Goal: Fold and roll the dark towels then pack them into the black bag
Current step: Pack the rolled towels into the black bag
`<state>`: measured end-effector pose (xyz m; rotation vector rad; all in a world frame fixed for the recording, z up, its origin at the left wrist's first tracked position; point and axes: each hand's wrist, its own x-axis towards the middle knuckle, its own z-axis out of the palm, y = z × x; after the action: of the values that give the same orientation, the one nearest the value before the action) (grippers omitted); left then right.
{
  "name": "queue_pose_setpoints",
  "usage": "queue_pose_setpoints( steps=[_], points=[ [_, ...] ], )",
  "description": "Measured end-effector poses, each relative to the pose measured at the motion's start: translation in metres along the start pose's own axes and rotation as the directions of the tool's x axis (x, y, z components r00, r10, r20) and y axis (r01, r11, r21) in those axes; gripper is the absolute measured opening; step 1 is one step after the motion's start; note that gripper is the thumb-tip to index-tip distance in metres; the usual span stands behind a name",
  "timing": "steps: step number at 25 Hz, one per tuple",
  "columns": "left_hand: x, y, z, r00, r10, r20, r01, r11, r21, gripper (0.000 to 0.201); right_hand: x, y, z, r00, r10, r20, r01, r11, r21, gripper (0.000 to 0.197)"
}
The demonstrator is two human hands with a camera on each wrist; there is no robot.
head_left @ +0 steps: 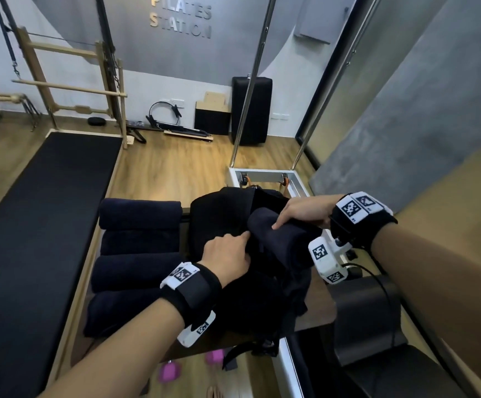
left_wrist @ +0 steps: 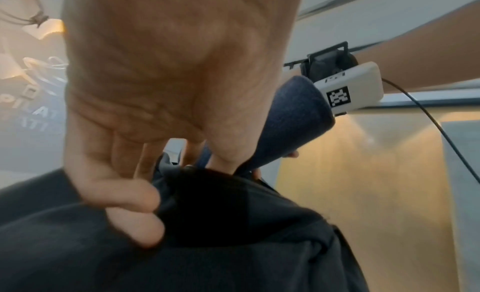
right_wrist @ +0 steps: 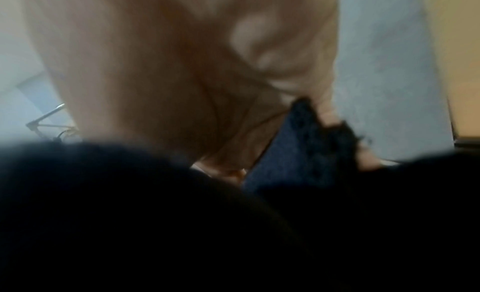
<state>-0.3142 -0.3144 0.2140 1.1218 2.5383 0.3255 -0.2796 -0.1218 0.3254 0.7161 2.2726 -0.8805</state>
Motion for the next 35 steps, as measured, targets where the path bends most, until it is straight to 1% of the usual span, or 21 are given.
queue_pose_setpoints(
  steps=[2,4,6,8,10,13,14,16,18,20,22,24,25,27,28,29,30,32,33,34,35],
  points=[
    [-0.001,0.005,-0.002,1.0,-0.016,-0.021,0.013,0.993,-0.114,0.059,0.015,-0.004,0.002,1.0,0.012,-0.022,-0.013,0.997,-0.071,0.035],
    [-0.004,0.01,-0.007,0.992,-0.032,-0.118,0.005,0.975,-0.221,0.049,0.032,-0.009,0.004,0.997,0.032,-0.075,-0.042,0.99,-0.136,0.034],
    [-0.01,0.014,-0.013,0.983,-0.064,-0.174,0.01,0.955,-0.297,0.041,0.053,-0.014,0.008,0.993,0.036,-0.111,-0.052,0.989,-0.14,0.038],
    [-0.014,0.015,-0.018,0.981,-0.078,-0.175,0.014,0.941,-0.337,0.045,0.072,-0.022,0.015,0.988,0.031,-0.154,-0.046,0.995,-0.092,0.041],
    [-0.019,0.013,-0.022,0.981,-0.06,-0.186,-0.008,0.939,-0.343,0.051,0.09,-0.029,0.026,0.981,0.001,-0.195,-0.007,1.0,-0.027,0.047],
    [-0.026,0.006,-0.025,0.979,0.05,-0.196,-0.103,0.958,-0.269,0.065,0.115,-0.031,0.046,0.969,-0.039,-0.245,0.058,0.996,0.073,0.078],
    [-0.028,0.003,-0.025,0.978,0.078,-0.192,-0.121,0.966,-0.226,0.069,0.124,-0.03,0.051,0.961,-0.075,-0.267,0.093,0.994,0.055,0.084],
    [-0.029,-0.004,-0.024,0.979,0.08,-0.189,-0.115,0.976,-0.186,0.067,0.135,-0.03,0.056,0.946,-0.123,-0.301,0.107,0.992,-0.069,0.089],
    [-0.027,-0.006,-0.022,0.977,0.049,-0.206,-0.087,0.979,-0.184,0.058,0.135,-0.032,0.058,0.941,-0.158,-0.3,0.107,0.978,-0.18,0.093],
    [-0.025,-0.003,-0.022,0.976,0.031,-0.213,-0.073,0.979,-0.193,0.047,0.132,-0.031,0.056,0.937,-0.16,-0.311,0.094,0.972,-0.217,0.097],
    [-0.023,0.0,-0.021,0.979,0.013,-0.203,-0.057,0.976,-0.21,0.042,0.121,-0.03,0.052,0.945,-0.135,-0.299,0.07,0.974,-0.217,0.094],
    [-0.022,0.0,-0.018,0.979,-0.001,-0.203,-0.051,0.967,-0.249,0.042,0.102,-0.034,0.041,0.963,-0.127,-0.238,0.06,0.961,-0.269,0.081],
    [-0.022,-0.002,-0.016,0.977,-0.006,-0.212,-0.054,0.959,-0.278,0.042,0.091,-0.038,0.033,0.965,-0.138,-0.224,0.057,0.941,-0.334,0.065],
    [-0.023,-0.006,-0.013,0.969,-0.015,-0.245,-0.077,0.928,-0.363,0.044,0.068,-0.049,0.01,0.948,-0.165,-0.271,0.034,0.903,-0.428,0.03],
    [-0.024,-0.009,-0.01,0.962,-0.031,-0.271,-0.091,0.901,-0.425,0.047,0.058,-0.057,-0.001,0.933,-0.173,-0.316,0.022,0.902,-0.43,0.019],
    [-0.026,-0.014,-0.007,0.953,-0.061,-0.298,-0.099,0.865,-0.492,0.049,0.051,-0.066,-0.01,0.914,-0.186,-0.361,0.022,0.91,-0.414,0.013],
    [-0.026,-0.02,-0.004,0.94,-0.106,-0.325,-0.1,0.824,-0.558,0.05,0.048,-0.078,-0.016,0.889,-0.217,-0.404,0.051,0.923,-0.382,0.013],
    [-0.027,-0.038,0.002,0.913,-0.234,-0.334,-0.079,0.702,-0.708,0.046,0.051,-0.106,-0.014,0.85,-0.318,-0.42,0.204,0.934,-0.295,0.013],
    [-0.027,-0.046,0.004,0.903,-0.314,-0.294,-0.056,0.592,-0.804,0.041,0.055,-0.119,-0.005,0.85,-0.365,-0.38,0.278,0.923,-0.265,0.012],
    [-0.028,-0.057,0.006,0.887,-0.402,-0.228,-0.029,0.443,-0.896,0.036,0.063,-0.135,0.01,0.854,-0.406,-0.325,0.331,0.907,-0.262,0.015],
    [-0.03,-0.068,0.007,0.865,-0.479,-0.151,-0.01,0.285,-0.959,0.032,0.074,-0.15,0.029,0.86,-0.435,-0.268,0.36,0.888,-0.288,0.024]
  ],
)
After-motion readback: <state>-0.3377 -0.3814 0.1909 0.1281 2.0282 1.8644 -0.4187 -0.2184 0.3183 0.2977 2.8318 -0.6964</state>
